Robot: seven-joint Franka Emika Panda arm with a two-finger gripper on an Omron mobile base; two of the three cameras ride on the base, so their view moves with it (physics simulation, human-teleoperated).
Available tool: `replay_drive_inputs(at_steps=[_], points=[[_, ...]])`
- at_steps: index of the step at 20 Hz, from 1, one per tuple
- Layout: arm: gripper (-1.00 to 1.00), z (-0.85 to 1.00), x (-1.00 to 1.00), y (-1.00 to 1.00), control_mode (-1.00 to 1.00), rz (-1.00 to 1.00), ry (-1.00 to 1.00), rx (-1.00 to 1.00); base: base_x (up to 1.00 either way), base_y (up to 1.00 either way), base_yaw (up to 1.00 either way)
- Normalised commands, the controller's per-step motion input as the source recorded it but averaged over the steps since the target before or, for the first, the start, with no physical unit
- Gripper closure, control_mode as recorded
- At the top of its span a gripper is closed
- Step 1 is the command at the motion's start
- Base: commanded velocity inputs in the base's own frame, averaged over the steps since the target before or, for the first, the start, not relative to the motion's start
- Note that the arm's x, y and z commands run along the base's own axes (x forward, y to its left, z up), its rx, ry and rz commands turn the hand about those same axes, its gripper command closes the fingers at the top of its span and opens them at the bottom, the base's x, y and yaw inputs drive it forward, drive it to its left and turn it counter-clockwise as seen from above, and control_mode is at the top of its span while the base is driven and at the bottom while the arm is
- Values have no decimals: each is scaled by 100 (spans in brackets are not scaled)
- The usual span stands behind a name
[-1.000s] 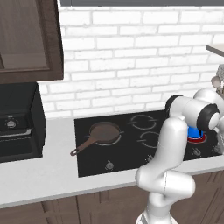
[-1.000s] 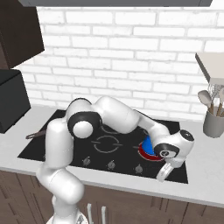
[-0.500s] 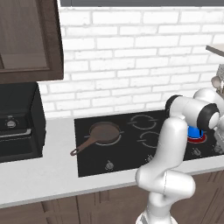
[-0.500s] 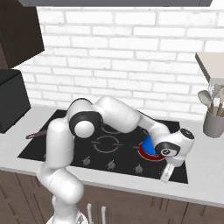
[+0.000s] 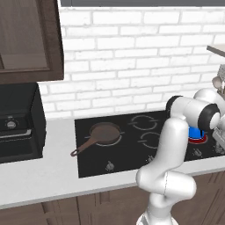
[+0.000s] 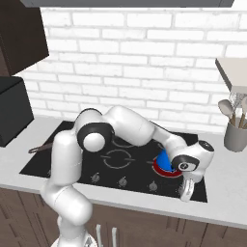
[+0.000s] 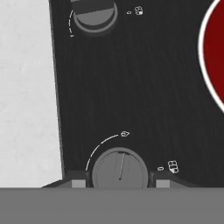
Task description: Pick the kettle from the counter and place it on a stove burner. Then turn the burner on.
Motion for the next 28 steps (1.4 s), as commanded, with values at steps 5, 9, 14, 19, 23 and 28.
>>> replay_drive_inputs(at_steps=[5,9,14,19,23,28], points=[[100,0,0,0,-100,9,0,0,0,0,0],[100,0,0,0,-100,2,1,0,0,0,0],[-100,0,0,0,-100,0,0,0,0,0,0],[-100,33,-6,0,-100,0,0,-7,0,0,0],[-100,74,-7,0,-100,0,-6,-7,0,0,0],[-100,67,-18,0,-100,-4,-9,-6,0,0,0]])
